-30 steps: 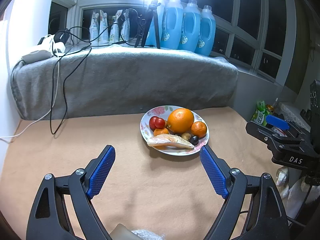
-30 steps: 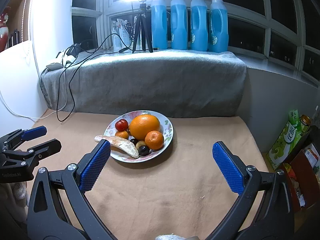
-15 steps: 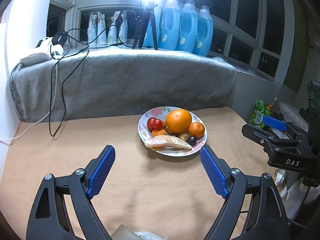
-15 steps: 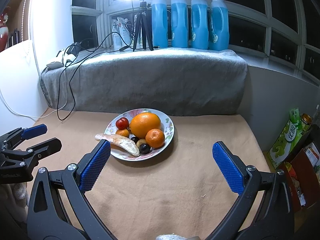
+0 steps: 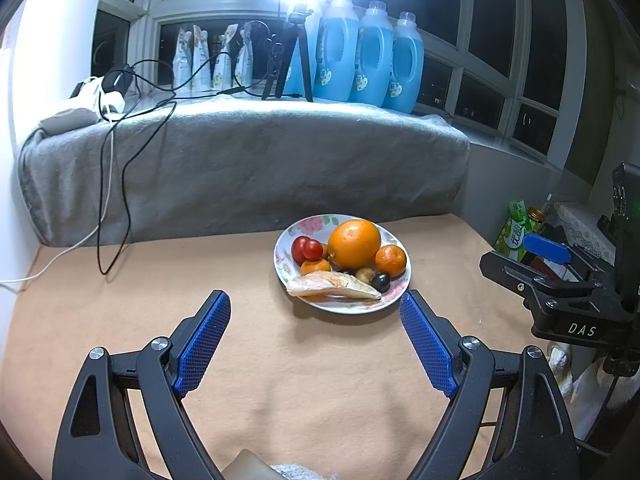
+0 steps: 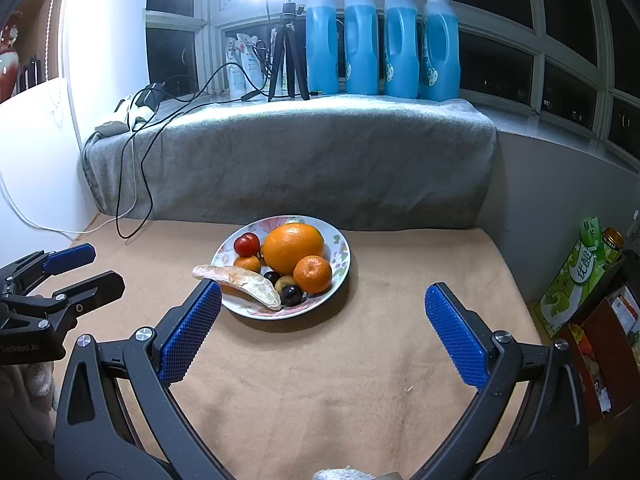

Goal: Organize fruits

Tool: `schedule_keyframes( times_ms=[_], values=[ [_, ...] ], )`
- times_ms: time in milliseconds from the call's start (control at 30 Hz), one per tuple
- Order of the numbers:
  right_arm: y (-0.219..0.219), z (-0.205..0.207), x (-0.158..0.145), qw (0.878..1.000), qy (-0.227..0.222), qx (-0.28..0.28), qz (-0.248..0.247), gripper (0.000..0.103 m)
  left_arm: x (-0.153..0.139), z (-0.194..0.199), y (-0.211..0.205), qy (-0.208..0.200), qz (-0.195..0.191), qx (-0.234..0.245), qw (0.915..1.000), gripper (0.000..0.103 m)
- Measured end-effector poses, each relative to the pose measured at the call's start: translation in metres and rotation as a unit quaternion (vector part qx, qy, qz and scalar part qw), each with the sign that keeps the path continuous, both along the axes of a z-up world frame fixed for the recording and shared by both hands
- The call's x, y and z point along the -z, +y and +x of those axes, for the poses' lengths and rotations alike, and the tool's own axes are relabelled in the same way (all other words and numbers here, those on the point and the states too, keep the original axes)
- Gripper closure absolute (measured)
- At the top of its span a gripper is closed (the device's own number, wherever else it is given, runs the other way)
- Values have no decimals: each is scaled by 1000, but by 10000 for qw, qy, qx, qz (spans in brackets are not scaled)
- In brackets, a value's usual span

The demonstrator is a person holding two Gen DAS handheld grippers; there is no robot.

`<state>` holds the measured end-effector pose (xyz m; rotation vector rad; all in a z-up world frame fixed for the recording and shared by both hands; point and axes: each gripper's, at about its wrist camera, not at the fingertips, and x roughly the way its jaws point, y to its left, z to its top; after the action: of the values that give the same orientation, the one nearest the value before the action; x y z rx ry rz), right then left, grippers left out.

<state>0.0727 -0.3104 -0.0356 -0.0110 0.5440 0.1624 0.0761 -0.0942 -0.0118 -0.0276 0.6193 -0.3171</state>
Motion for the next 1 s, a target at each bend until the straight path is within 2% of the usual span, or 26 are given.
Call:
schedule_keyframes(
  times_ms=[1000],
  values=[
    [1,-3,2,10000,33,21,4,0,-4,-3,-2,-105,58,16,9999,16]
  ],
)
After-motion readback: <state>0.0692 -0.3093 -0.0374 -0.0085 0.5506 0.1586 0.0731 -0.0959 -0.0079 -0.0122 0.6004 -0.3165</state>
